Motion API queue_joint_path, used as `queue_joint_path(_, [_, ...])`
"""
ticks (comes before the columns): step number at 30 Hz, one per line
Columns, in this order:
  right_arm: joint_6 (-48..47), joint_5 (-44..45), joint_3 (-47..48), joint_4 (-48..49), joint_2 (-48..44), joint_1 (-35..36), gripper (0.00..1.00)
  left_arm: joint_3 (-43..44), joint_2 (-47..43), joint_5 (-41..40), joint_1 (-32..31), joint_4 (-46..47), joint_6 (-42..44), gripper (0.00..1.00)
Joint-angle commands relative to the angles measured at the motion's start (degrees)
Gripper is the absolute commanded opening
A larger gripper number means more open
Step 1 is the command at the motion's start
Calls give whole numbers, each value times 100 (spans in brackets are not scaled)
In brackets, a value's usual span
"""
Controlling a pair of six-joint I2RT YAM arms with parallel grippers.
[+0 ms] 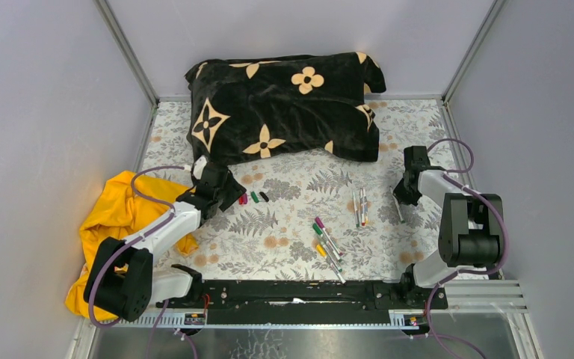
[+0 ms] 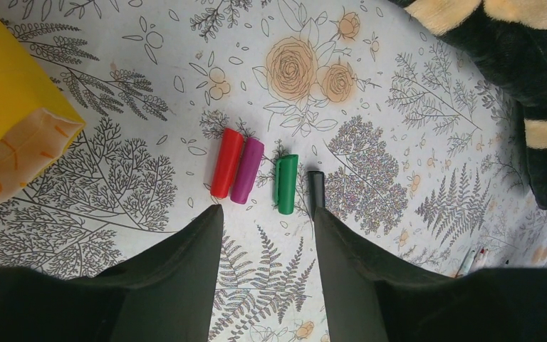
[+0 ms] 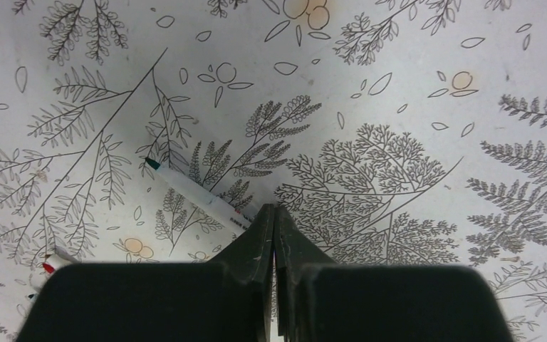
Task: Open the pen caps
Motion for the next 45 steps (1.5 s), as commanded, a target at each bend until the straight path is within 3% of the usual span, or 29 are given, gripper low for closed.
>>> queue_joint_path(1, [198,-475,-223,45,-174,0,5,12,-12,-14,37,202,27,57])
queue_joint_path(26, [872,-187,-229,-231,-672,904,5,43,-129,87,-11,162,56,57])
queue_joint_path(38, [713,191,-234,-609,-1226,1160,5,60,-168,118,-17,192,66,57])
queue_joint_path(45, [151,206,-54,-995,-1830,1883,14,163,-264,252,-16,115,185,59])
